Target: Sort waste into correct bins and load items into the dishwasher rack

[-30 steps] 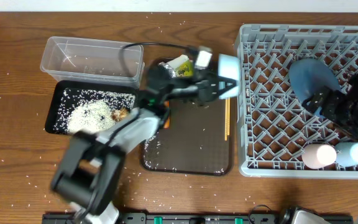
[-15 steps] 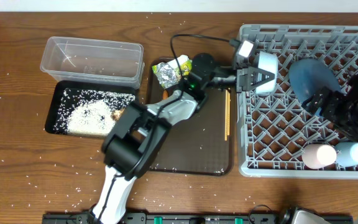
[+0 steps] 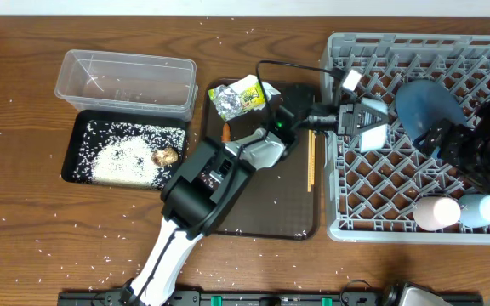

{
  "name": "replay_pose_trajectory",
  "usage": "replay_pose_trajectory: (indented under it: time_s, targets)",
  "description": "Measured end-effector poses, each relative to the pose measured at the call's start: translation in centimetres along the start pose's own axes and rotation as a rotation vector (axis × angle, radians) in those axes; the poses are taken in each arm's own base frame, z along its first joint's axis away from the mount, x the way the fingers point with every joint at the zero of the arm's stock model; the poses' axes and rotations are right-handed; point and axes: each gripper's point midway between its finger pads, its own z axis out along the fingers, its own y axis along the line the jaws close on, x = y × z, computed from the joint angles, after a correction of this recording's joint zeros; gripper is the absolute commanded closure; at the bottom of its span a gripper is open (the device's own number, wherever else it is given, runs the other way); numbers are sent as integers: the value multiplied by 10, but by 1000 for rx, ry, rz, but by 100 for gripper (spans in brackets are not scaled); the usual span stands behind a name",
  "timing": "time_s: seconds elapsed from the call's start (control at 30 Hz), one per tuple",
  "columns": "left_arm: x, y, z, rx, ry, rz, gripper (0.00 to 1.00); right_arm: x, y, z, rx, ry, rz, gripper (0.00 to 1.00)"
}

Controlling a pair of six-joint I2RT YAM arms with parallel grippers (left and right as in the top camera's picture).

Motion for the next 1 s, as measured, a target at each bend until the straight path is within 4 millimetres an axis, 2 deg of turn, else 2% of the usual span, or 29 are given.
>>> replay_pose_trajectory:
  time_s: [0.03, 0.07, 0.1, 0.13, 0.3, 0.4, 0.87, 1.0]
  targets:
    - [-3, 0, -2, 0, -5, -1, 68, 0, 0, 0, 0, 0, 0, 1]
    - [-5, 1, -5, 2, -9, -2, 55, 0, 0, 0, 0, 2, 0, 1]
    - [-8, 1, -8, 2, -12, 0, 35, 2, 0, 0, 2, 6, 1, 1]
    - [-10, 1, -11, 3, -13, 0, 0, 3, -1, 0, 3, 12, 3, 1]
    - [-15, 5, -28, 9, 16, -17, 2, 7, -2, 0, 7, 28, -1, 1]
    - [-20, 8, -46, 11, 39, -26, 2, 9, -2, 0, 9, 36, -2, 1]
    - [-76, 34, -157, -59, -42, -111, 2, 11, -3, 0, 12, 46, -5, 1]
    - [-97, 23, -187, -76, -84, -87, 2, 11, -3, 0, 12, 46, -5, 1]
